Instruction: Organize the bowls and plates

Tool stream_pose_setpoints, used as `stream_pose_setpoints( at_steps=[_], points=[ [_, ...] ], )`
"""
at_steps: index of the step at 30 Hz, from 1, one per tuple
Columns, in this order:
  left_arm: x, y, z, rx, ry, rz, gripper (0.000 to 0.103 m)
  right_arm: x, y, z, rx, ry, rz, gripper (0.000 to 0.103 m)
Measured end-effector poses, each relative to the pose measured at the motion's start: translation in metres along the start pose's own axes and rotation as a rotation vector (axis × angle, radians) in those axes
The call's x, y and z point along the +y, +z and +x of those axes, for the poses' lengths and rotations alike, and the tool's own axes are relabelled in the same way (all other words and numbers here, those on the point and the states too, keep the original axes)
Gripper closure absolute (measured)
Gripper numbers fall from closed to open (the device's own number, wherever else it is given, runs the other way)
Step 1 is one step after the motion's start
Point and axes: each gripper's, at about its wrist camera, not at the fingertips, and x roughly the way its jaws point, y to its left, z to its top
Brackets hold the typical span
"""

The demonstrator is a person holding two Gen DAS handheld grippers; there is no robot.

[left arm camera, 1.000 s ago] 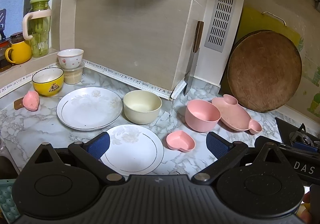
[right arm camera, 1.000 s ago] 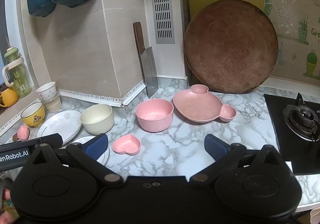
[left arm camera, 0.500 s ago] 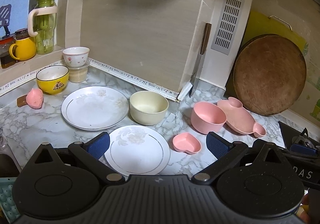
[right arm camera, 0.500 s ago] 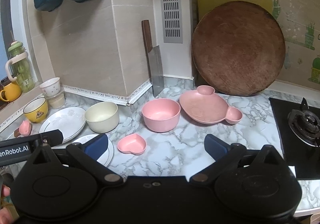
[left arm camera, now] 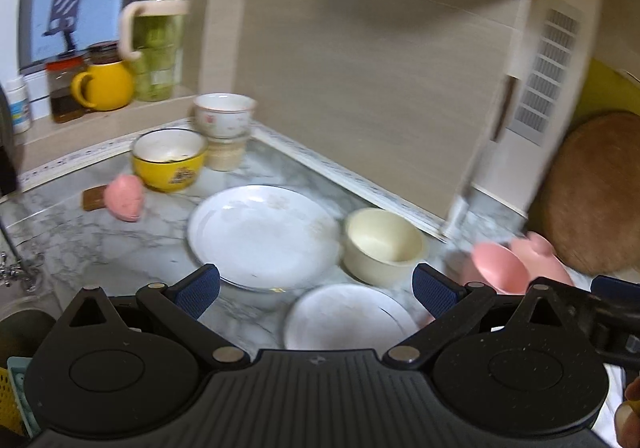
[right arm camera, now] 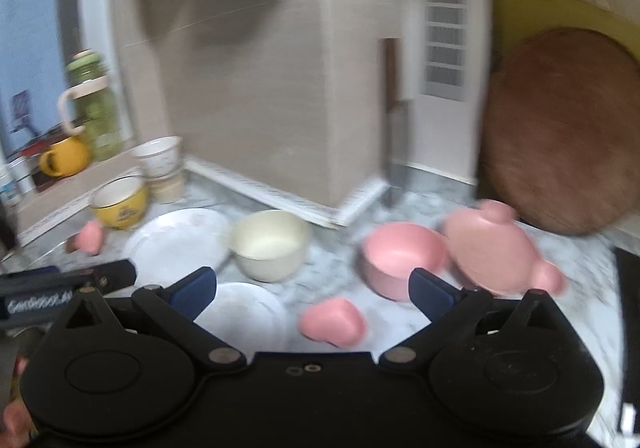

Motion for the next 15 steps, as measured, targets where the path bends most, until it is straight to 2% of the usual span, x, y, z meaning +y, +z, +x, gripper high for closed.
stream_pose_setpoints(
  at_steps=[4, 15],
  points=[
    [0.010, 0.013, 0.011, -0.008, 0.072, -0.008, 0.000, 0.013, 0.015, 0.022, -0.007, 0.013, -0.085, 0.000],
    [0.016, 0.026, 0.042, 0.022, 0.114, -0.022, 0.000, 0.017, 0.037, 0.071, 0.032, 0.060, -0.108, 0.000]
  ],
)
